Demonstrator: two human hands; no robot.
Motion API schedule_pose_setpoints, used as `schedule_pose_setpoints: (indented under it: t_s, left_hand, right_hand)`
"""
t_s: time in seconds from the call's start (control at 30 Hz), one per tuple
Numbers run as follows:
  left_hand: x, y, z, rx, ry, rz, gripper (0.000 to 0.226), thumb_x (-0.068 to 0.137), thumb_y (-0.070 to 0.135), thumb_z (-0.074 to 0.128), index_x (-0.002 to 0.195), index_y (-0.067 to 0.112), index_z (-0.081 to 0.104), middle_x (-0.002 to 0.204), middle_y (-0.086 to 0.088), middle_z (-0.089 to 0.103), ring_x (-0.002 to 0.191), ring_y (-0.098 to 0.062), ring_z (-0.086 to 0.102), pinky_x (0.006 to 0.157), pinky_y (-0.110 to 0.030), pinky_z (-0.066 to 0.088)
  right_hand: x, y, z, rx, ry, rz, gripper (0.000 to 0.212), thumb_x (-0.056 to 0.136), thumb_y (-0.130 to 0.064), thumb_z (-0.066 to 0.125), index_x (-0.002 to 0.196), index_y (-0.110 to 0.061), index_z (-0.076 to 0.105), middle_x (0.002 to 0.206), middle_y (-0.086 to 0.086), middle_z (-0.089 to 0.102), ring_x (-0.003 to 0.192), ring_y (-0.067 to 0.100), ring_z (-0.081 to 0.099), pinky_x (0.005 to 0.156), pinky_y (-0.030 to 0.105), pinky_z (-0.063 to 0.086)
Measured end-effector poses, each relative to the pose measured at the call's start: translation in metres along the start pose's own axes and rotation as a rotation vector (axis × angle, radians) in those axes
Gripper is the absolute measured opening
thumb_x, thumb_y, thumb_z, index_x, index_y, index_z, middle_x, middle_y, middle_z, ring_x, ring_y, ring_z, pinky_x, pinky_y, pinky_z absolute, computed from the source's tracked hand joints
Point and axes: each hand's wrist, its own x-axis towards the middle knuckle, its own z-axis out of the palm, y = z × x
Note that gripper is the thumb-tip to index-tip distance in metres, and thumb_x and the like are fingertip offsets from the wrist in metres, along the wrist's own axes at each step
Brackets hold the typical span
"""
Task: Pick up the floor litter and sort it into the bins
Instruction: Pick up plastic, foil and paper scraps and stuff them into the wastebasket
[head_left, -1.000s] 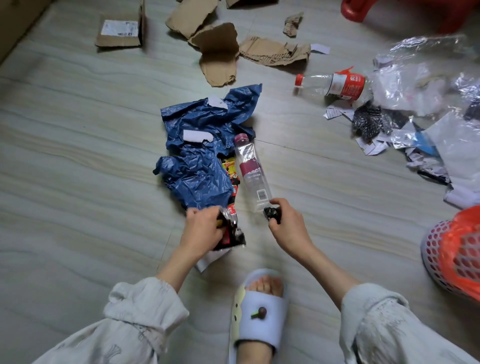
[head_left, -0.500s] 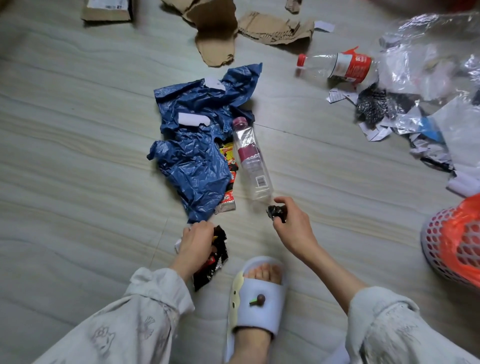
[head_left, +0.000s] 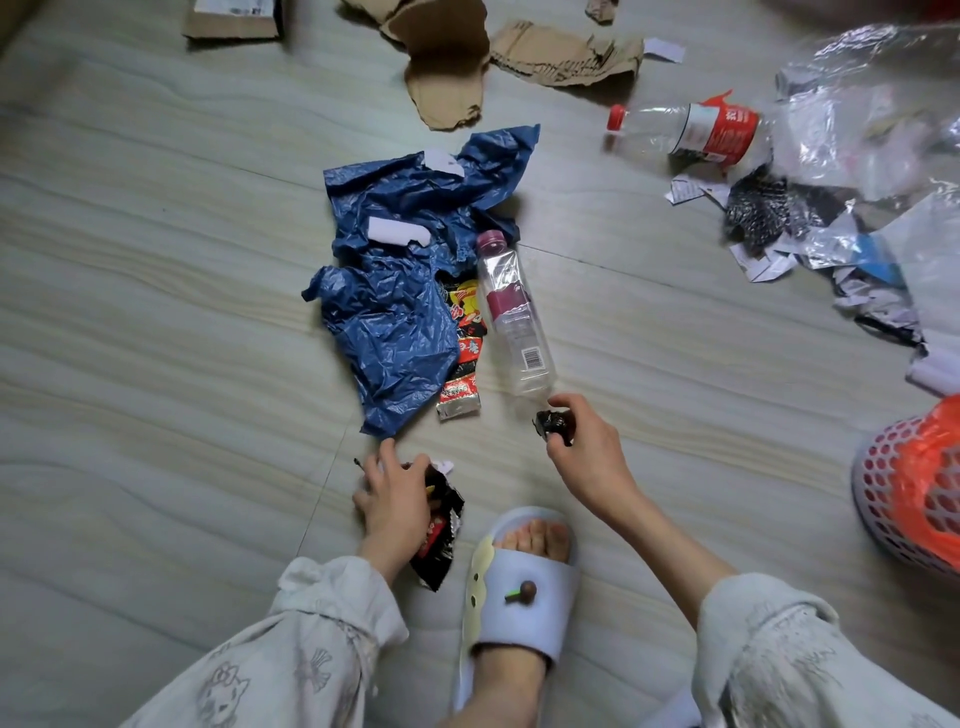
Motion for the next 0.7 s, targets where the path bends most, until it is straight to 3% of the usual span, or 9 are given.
schedule_pose_setpoints:
  t_s: [0.2, 0.3, 0.4, 0.5, 0.6, 0.7]
  left_hand:
    - [-0.004, 0.002, 0.001, -0.052, 0.015, 0.017, 0.026, 0.087, 0.008, 0.052, 0.111, 0.015, 0.046, 0.119, -0.01, 0.035, 0.11, -0.032, 0.041, 0.09, -0.039, 0.04]
    - [-0.01, 0.004, 0.004, -0.033, 0.015, 0.086, 0.032, 0.085, -0.002, 0.044, 0.112, 0.014, 0.041, 0.115, -0.008, 0.049, 0.11, -0.028, 0.046, 0.087, -0.035, 0.039]
    - [-0.008, 0.012, -0.003, -0.083, 0.096, 0.143, 0.036, 0.084, -0.003, 0.044, 0.116, 0.015, 0.039, 0.112, -0.008, 0.055, 0.108, -0.027, 0.049, 0.085, -0.034, 0.038]
    - [0.004, 0.019, -0.015, -0.068, 0.205, 0.279, 0.057, 0.079, -0.003, 0.057, 0.13, 0.016, 0.041, 0.115, -0.006, 0.057, 0.109, -0.027, 0.051, 0.09, -0.035, 0.039]
    - [0.026, 0.027, -0.024, 0.006, 0.322, 0.46, 0.057, 0.061, -0.002, 0.074, 0.113, 0.016, 0.059, 0.103, -0.004, 0.06, 0.093, -0.027, 0.058, 0.076, -0.039, 0.045]
    - [0.038, 0.042, -0.034, 0.06, 0.234, 0.436, 0.049, 0.079, 0.002, 0.059, 0.124, 0.019, 0.048, 0.132, -0.007, 0.042, 0.114, -0.027, 0.045, 0.091, -0.039, 0.036]
  right_hand:
    - [-0.006, 0.003, 0.0, -0.053, 0.038, -0.124, 0.043, 0.083, 0.005, 0.048, 0.125, -0.006, 0.052, 0.117, 0.013, 0.061, 0.108, 0.028, 0.055, 0.084, 0.019, 0.034]
    - [-0.009, 0.008, 0.001, -0.161, 0.093, -0.298, 0.037, 0.079, 0.007, 0.048, 0.113, -0.001, 0.06, 0.102, 0.015, 0.063, 0.096, 0.033, 0.058, 0.077, 0.015, 0.031]
    - [-0.007, 0.015, 0.003, -0.238, 0.105, -0.389, 0.033, 0.075, 0.002, 0.047, 0.103, -0.001, 0.064, 0.088, 0.013, 0.062, 0.082, 0.032, 0.059, 0.075, 0.022, 0.035]
    - [-0.008, 0.019, 0.006, -0.251, 0.113, -0.396, 0.03, 0.074, 0.001, 0.047, 0.097, -0.003, 0.067, 0.086, 0.011, 0.062, 0.08, 0.031, 0.06, 0.075, 0.023, 0.037]
    - [-0.007, 0.021, 0.006, -0.252, 0.124, -0.397, 0.029, 0.075, -0.002, 0.046, 0.093, -0.007, 0.068, 0.085, 0.008, 0.063, 0.079, 0.029, 0.061, 0.074, 0.021, 0.037]
    - [-0.005, 0.02, 0.005, -0.251, 0.131, -0.401, 0.027, 0.073, 0.001, 0.051, 0.092, -0.008, 0.069, 0.081, 0.007, 0.062, 0.074, 0.029, 0.061, 0.072, 0.023, 0.037]
